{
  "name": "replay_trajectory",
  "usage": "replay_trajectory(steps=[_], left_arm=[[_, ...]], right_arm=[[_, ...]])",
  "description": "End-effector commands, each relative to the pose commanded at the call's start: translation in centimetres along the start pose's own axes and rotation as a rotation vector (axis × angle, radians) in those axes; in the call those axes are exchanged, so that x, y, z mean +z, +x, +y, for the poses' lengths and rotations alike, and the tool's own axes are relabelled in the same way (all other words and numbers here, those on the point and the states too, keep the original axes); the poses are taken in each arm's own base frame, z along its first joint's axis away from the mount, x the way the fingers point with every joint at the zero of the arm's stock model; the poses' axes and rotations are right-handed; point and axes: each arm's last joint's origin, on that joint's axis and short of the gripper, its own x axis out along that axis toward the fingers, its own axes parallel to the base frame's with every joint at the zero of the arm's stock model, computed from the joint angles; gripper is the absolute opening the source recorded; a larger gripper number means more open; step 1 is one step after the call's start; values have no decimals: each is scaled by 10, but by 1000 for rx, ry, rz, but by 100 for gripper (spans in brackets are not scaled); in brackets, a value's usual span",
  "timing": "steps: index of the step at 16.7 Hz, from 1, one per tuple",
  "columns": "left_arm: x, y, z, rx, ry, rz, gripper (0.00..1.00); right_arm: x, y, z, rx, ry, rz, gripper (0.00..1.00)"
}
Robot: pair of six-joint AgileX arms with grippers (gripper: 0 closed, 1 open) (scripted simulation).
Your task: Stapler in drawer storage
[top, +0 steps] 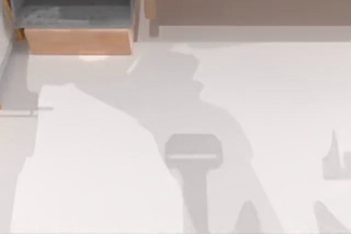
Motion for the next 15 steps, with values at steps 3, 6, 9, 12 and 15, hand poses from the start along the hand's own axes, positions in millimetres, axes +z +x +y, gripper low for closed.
replay_trajectory(steps=[3, 6, 9, 12, 15], left_arm=[[-25, 58, 44, -66, -62, 127, 0], [-51, 104, 56, -173, -108, 240, 0], [-64, 119, 54, -232, -124, 300, 0], [-64, 119, 54, -232, -124, 300, 0], [-64, 121, 52, -230, -120, 295, 0]], right_arm=[[0, 0, 0, 0, 0, 0, 100], [0, 0, 0, 0, 0, 0, 100], [0, 0, 0, 0, 0, 0, 100], [0, 0, 0, 0, 0, 0, 100], [0, 0, 0, 0, 0, 0, 100]])
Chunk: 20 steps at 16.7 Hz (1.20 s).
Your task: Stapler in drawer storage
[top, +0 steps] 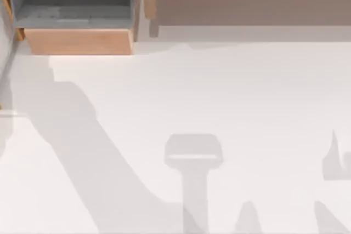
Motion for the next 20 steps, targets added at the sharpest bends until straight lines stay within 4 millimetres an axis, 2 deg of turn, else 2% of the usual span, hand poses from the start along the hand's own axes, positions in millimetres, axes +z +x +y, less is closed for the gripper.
replay_trajectory(steps=[7, 20], left_arm=[[-2, 8, 1, -2, -5, 5, 0], [-2, 8, 1, -2, -5, 5, 98]], right_arm=[[0, 0, 0, 0, 0, 0, 100], [0, 0, 0, 0, 0, 0, 100]])
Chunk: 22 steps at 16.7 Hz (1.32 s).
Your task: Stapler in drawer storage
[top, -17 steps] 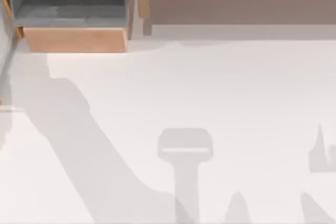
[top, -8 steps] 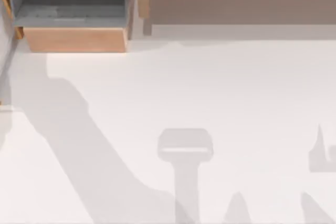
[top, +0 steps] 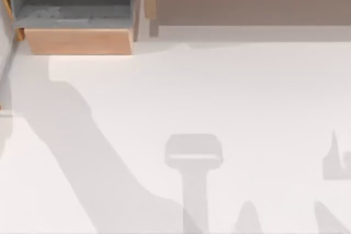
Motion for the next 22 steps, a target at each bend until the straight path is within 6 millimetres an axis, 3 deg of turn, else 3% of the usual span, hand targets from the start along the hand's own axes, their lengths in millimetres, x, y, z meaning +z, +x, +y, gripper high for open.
replay_trajectory(steps=[12, 18, 22], left_arm=[[1, -4, 1, 3, 15, -32, 100], [3, -40, 6, 47, 172, -347, 100], [-11, -70, 29, 184, 326, -640, 100]], right_arm=[[0, 0, 0, 0, 0, 0, 100], [0, 0, 0, 0, 0, 0, 100], [0, 0, 0, 0, 0, 0, 100]])
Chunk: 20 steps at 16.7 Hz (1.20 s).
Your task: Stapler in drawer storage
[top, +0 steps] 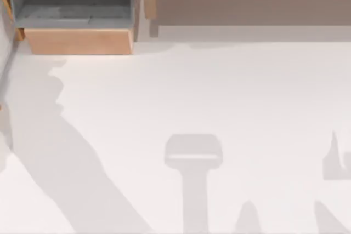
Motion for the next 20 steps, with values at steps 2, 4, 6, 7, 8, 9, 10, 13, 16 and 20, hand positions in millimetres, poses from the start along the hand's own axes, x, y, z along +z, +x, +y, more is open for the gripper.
replay_trajectory(steps=[2, 4, 6, 7, 8, 9, 10, 13, 16, 20], left_arm=[[-10, -17, 14, 96, 110, -125, 100], [-24, -34, 24, 206, 237, -231, 100], [-40, -52, 31, 325, 377, -317, 100], [-50, -61, 32, 386, 450, -351, 100], [-60, -70, 33, 447, 524, -379, 100], [-70, -79, 32, 506, 597, -400, 100], [-82, -87, 29, 562, 669, -414, 100], [-119, -104, 12, 688, 859, -421, 100], [-154, -110, -15, 744, 1003, -406, 100], [-184, -96, -65, 673, 1107, -431, 100]], right_arm=[[0, 0, 0, 0, 0, 0, 100], [0, 0, 0, 0, 0, 0, 100], [0, 0, 0, 0, 0, 0, 100], [0, 0, 0, 0, 0, 0, 100], [0, 0, 0, 0, 0, 0, 100], [0, 0, 0, 0, 0, 0, 100], [0, 0, 0, 0, 0, 0, 100], [0, 0, 0, 0, 0, 0, 100], [0, 0, 0, 0, 0, 0, 100], [0, 0, 0, 0, 0, 0, 100]])
